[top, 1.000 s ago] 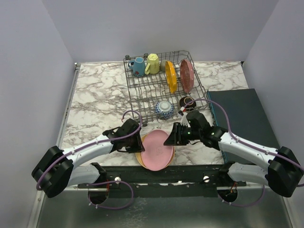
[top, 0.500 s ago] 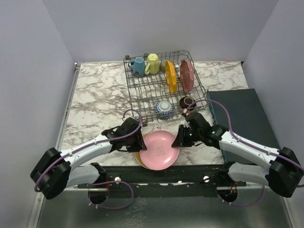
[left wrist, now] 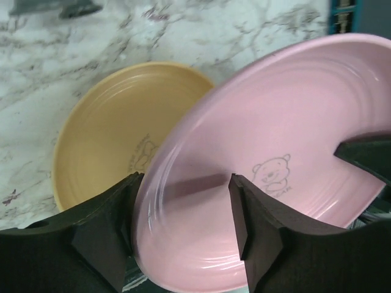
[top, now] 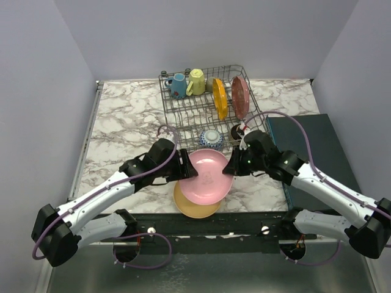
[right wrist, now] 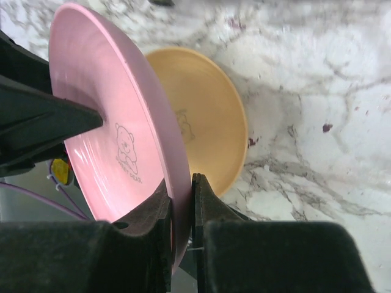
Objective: Load the mixed dishes into the dish rack
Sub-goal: Insert the plate at the corner of the board, then insert the plate into the dish rack.
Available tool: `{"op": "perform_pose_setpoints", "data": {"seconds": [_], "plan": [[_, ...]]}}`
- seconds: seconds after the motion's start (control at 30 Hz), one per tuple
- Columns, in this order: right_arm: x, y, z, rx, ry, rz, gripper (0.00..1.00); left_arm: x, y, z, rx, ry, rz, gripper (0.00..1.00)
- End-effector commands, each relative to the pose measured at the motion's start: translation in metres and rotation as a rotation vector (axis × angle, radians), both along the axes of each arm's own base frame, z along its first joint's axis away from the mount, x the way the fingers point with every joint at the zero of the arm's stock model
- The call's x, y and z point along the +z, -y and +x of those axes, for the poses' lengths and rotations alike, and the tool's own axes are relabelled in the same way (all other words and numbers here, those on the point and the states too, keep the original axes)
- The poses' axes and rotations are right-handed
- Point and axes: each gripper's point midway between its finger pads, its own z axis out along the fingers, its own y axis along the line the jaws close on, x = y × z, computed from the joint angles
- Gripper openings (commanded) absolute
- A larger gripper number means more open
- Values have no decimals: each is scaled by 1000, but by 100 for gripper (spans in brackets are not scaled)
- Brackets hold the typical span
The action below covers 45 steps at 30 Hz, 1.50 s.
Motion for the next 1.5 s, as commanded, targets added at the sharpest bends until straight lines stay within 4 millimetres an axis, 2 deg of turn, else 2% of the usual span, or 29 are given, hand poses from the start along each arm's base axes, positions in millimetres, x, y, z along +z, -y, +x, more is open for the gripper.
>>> {"op": "perform_pose_setpoints", "data": {"seconds": [0.0,0.27,0.47,0.67,0.87,1.17,1.33,1.47], "plan": [[35,8,16,-12,127,-47,1,49,-1,8,-32,128,-23,67],[65,24,46,-60,242,-191,0,105,-22,12,-8,290,-11,77],[85,28,68,-90,313,-264,1,123,-49,12,52,378,39,82],[107,32,92,-141,383,-340,1,118,-65,5,57,396,78,84],[131,27,116,-177,444,-387,1,107,-77,0,64,405,113,86],[156,14,151,-241,533,-524,1,105,-75,-2,48,436,79,87],[163,6,169,-289,584,-619,1,100,-74,-4,41,465,51,87],[161,-7,183,-295,605,-688,1,101,-76,-5,46,482,43,88]]}}
